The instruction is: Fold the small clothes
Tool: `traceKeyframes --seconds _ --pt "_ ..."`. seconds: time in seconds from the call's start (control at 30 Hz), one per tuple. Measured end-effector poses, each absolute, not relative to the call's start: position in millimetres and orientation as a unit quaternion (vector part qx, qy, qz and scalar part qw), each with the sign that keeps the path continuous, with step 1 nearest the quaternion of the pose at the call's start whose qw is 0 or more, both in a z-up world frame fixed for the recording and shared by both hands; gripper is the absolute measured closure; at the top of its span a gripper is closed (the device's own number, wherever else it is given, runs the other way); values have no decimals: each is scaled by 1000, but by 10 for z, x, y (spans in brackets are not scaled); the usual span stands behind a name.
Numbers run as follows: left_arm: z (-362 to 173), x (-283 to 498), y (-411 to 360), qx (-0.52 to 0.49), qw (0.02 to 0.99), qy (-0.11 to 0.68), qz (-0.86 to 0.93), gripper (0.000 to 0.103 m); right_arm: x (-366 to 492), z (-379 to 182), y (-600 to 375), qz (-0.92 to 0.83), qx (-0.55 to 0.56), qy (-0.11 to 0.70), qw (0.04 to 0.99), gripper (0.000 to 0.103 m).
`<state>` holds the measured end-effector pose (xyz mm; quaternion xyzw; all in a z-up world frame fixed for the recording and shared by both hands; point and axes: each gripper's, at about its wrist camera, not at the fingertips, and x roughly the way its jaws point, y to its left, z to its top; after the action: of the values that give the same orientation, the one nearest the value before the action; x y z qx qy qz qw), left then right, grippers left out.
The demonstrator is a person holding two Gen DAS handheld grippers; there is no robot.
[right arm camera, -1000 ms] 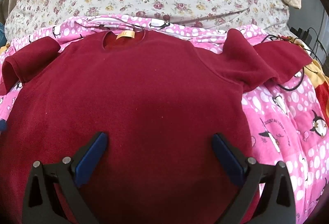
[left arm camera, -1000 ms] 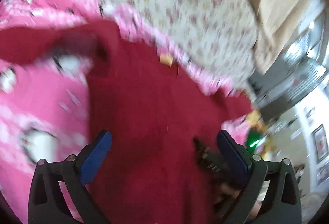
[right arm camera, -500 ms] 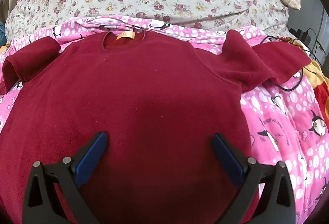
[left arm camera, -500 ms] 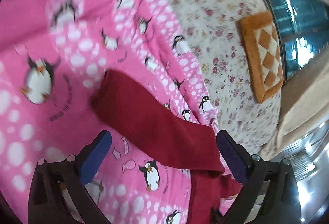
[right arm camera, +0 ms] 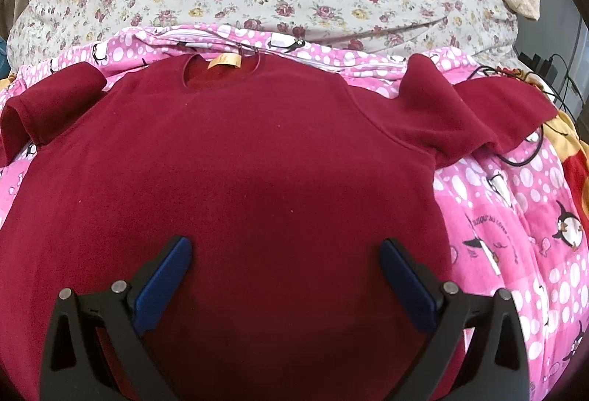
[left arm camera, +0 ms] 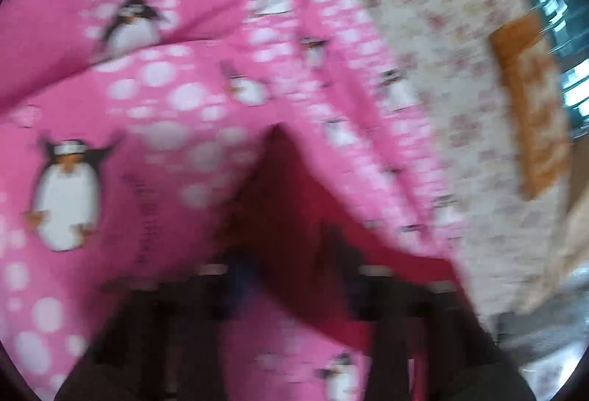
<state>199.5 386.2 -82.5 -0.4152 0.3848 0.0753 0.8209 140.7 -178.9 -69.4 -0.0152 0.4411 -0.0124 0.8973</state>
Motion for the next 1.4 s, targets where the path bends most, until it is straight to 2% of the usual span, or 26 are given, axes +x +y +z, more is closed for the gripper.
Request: traceKeyframes --seconds 0.13,0.3,0.47,0.57,0.8,0.9,0.93,0.97,1.03,1.13,1.27,1.37,1.4 --pt "-430 1986 3752 -328 857 381 118 103 1406 -696 -1786 -12 -14 441 897 0" --pt "608 1615 4012 -267 908 258 194 103 1403 -700 -1788 -11 -12 440 898 0" --pt "870 1537 4031 -261 918 254 157 103 1405 -703 -1781 -11 -13 440 898 0" --pt "840 1723 3486 -249 926 278 53 103 1393 -700 -1780 -12 -13 439 898 0" --pt "443 2184 1336 -206 904 327 -185 103 1330 -491 -1906 -44 -5 428 903 0" --pt "46 2229 705 -190 884 355 -238 102 1336 -305 -1989 -44 16 396 917 0" --pt "-119 2245 551 -183 873 378 -247 97 1349 -259 -2002 -41 22 388 921 0" --pt "-296 2256 406 -168 860 408 -256 97 1372 -215 -2007 -35 29 379 924 0" --pt "-505 2213 234 -137 841 455 -257 97 1471 -139 -2007 -5 53 371 927 0" --pt "-391 2099 202 -124 851 443 -252 86 1677 -33 -1941 57 83 361 927 1" --pt "-327 1869 321 -151 839 461 -247 84 2021 -15 -1859 179 143 368 901 1" --pt "-449 1767 350 -181 829 476 -230 84 2342 -298 -1778 283 230 421 830 13" --pt "-479 1762 316 -180 832 474 -225 84 2378 -399 -1749 298 248 437 811 22"
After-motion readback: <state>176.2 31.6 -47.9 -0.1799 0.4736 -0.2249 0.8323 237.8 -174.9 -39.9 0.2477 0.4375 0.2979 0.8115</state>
